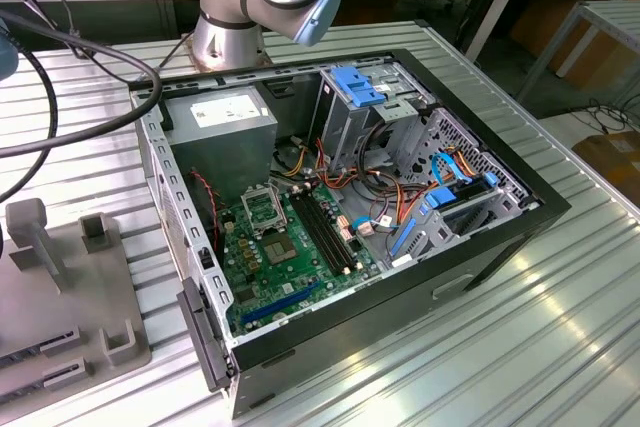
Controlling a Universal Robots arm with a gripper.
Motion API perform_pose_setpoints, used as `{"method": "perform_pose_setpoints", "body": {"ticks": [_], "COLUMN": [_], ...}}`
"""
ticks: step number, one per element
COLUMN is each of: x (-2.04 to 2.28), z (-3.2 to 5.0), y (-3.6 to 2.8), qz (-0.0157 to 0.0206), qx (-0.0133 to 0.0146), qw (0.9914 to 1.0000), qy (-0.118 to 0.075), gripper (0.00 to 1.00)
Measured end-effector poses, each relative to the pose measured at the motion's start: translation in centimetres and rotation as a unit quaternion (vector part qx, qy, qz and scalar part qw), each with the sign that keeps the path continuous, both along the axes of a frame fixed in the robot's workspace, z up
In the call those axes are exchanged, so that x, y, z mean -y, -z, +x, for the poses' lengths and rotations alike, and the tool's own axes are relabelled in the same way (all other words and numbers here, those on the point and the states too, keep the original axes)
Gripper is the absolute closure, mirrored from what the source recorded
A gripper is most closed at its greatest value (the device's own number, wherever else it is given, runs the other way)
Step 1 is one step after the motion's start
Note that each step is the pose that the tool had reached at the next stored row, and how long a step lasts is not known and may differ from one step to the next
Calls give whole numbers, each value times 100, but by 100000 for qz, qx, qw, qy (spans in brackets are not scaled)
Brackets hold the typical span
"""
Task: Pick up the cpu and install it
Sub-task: 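Pick up the cpu and move it towards the insertion slot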
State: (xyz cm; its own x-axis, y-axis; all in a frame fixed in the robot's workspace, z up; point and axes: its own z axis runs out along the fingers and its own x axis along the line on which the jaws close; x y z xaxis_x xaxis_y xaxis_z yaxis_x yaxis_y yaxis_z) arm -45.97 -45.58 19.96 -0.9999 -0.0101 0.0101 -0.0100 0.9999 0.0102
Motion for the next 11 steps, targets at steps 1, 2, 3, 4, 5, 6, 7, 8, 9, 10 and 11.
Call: {"method": "perform_pose_setpoints", "body": {"ticks": [1, 2, 3, 4, 5, 6, 7, 8, 9, 10, 11], "x": [0, 0, 0, -1, 0, 0, 0, 0, 0, -1, 0], "z": [0, 0, 0, -1, -2, -3, -3, -3, -4, -4, -5], "y": [0, 0, 1, 1, 1, 1, 1, 1, 2, 1, 1], "qz": [2, 2, 7, 9, 9, 9, 18, 28, 41, 47, 56], "qx": [2, 3, 7, 12, 10, 8, 10, 11, 12, 10, 10], "qw": [100000, 100000, 100000, 100000, 100000, 100000, 100000, 99999, 99999, 99999, 99998], "qy": [0, -4, -4, -38, -115, -190, -276, -348, -420, -491, -626], "gripper": [57, 57, 57, 57, 57, 57, 57, 57, 57, 57, 57]}}
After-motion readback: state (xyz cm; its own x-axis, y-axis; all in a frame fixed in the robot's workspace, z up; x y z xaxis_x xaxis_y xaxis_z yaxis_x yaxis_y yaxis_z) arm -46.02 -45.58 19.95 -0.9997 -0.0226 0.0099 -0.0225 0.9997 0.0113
